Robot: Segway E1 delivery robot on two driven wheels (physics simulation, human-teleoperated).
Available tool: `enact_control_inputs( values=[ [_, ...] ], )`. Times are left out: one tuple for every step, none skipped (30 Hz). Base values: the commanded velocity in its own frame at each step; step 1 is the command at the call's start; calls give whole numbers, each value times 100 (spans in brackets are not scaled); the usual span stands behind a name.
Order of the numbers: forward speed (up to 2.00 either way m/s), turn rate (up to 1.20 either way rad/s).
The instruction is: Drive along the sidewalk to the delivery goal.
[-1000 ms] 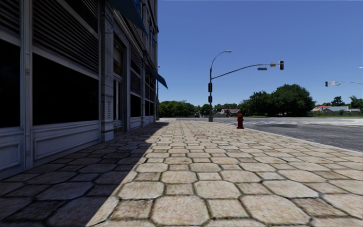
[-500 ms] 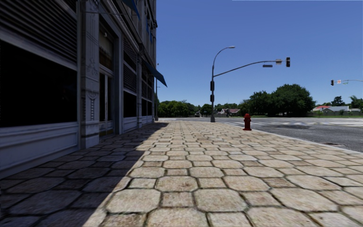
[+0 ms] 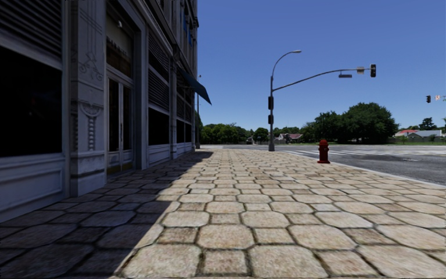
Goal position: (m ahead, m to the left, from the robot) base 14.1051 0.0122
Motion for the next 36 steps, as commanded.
enact_control_inputs(
  values=[
    [200, 0],
    [200, 0],
    [200, 0],
    [200, 0],
    [200, 0],
    [200, 0],
    [200, 0],
    [200, 0],
    [200, 0],
    [200, 0],
    [200, 0],
    [200, 0],
    [200, 0],
    [200, 0],
    [200, 0],
    [200, 0],
    [200, 0],
    [200, 0],
    [200, 0],
    [200, 0],
    [200, 0],
    [200, 0],
    [200, 0],
    [200, 0],
    [200, 0],
    [200, 0],
    [200, 0],
    [200, 0],
    [200, 0],
    [200, 0],
    [200, 0],
    [200, 0],
    [200, 0],
    [200, 0],
    [200, 0],
    [200, 0]
  ],
)
